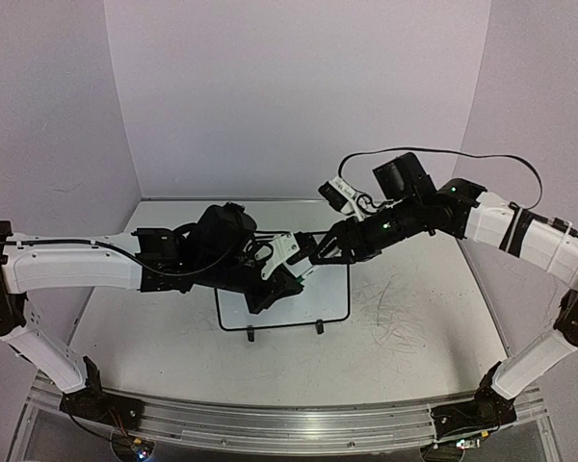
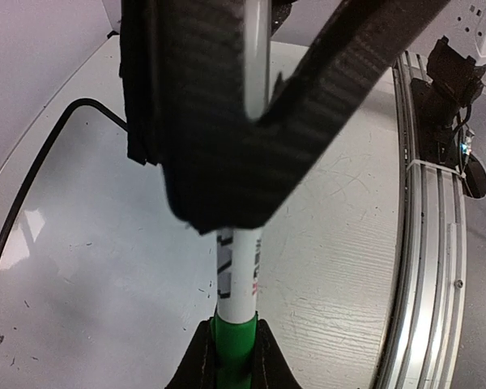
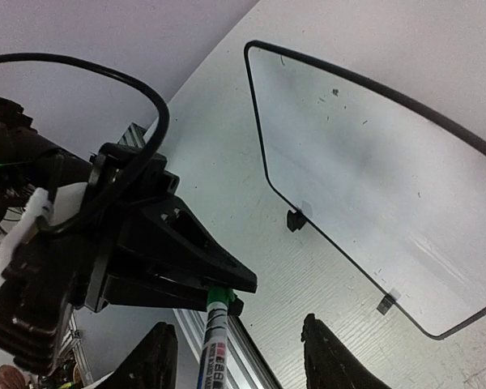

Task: Write a sentence on the whiteboard
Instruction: Open the pen cap of the whiteboard marker.

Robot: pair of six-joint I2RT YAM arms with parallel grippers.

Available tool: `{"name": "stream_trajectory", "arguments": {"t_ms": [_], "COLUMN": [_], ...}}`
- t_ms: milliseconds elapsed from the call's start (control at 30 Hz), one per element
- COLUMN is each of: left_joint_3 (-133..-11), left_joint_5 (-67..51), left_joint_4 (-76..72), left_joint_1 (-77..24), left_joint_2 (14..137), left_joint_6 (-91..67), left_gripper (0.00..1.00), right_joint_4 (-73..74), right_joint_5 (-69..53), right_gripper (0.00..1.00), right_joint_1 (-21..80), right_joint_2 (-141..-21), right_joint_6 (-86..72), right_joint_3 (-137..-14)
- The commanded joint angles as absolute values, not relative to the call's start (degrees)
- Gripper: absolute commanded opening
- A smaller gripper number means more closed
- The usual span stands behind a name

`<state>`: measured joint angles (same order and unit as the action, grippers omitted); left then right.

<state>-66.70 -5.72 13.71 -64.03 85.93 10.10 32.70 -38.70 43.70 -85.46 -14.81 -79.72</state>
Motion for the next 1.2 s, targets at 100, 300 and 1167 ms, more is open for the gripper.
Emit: {"name": "stream_trajectory", "arguments": {"t_ms": [100,300,1167], "left_joint_3": [-65.8,-65.2,-63.6], "left_joint_5": [-4.3,-3.3,-0.4], "left_joint_4": [15.0,15.2,17.1], "left_joint_1": [-64.8,-64.9,-64.9], "left_joint_2": [82.9,82.8,81.5], "left_joint_6": [12.0,12.3,13.7], "left_gripper": [0.0,0.0,0.0], "right_joint_4": [32.9,33.8,36.3], "right_joint_5": [-46.7,-49.1,-48.7], "right_gripper": [0.37,0.24,0.0], "right_joint_1": [44.1,44.2,44.2], "right_joint_2": [-87.7,-88.8,-88.6], "right_joint_6": [-12.3,-11.1,-6.3], "right_joint_3": [-82.7,-82.2,-81.7]}}
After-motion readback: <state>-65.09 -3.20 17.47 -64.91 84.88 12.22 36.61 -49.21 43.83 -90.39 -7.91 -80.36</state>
